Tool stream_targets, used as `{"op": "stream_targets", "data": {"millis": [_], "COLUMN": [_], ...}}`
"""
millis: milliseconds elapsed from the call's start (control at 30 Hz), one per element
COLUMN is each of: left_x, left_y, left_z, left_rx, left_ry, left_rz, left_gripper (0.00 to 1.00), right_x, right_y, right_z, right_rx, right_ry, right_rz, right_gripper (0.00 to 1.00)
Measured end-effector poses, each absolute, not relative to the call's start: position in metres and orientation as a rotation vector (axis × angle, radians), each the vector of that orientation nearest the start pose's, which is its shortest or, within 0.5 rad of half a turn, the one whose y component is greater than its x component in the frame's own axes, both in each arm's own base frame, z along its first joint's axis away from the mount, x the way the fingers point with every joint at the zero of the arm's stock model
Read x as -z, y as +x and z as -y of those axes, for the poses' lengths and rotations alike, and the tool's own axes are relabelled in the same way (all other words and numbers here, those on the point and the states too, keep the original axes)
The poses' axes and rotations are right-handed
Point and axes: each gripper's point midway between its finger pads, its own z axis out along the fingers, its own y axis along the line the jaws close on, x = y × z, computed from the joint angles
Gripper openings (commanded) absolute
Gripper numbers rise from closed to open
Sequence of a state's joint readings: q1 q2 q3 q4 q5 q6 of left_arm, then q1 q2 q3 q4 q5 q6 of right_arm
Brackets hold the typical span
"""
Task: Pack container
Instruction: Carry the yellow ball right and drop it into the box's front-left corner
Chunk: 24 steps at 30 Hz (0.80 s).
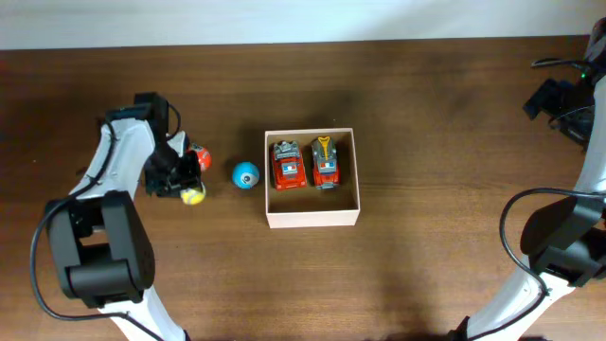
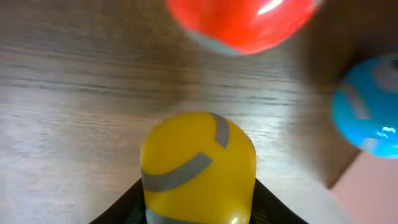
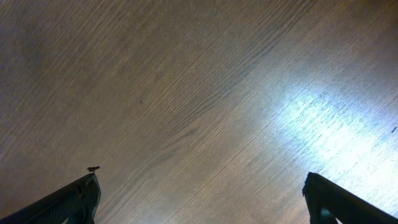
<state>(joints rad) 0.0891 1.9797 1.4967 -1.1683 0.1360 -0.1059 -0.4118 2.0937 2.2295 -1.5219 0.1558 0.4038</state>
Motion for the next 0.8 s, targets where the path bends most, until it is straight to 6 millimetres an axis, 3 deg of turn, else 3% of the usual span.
{"op": "stream_targets", "data": {"millis": [167, 333, 567, 800], "left_x": [-0.078, -0.107, -0.147, -0.153], "left_y": [0.364, 0.381, 0.394, 0.368], "left_z": [-0.005, 0.017, 0.084, 0.151], "left_rx": [0.255, 0.408, 0.623, 0.680], "left_ry": [-0.297, -0.152, 0.267, 0.695], "left_rz": [-3.168, -3.099, -2.959, -2.911], "left_gripper": [0.36, 0.36, 0.37, 0.37], "right_x": [-0.195, -0.195, -0.195, -0.195], "right_y": [0.385, 0.385, 0.385, 0.385], "right_z": [0.197, 0.197, 0.197, 0.197], "right_rx": [0.231, 0.231, 0.231, 0.231], "right_ry": [1.189, 1.189, 1.188, 1.189], "right_rz": [-2.699, -2.699, -2.699, -2.699], "right_gripper": [0.99, 0.99, 0.99, 0.99]}}
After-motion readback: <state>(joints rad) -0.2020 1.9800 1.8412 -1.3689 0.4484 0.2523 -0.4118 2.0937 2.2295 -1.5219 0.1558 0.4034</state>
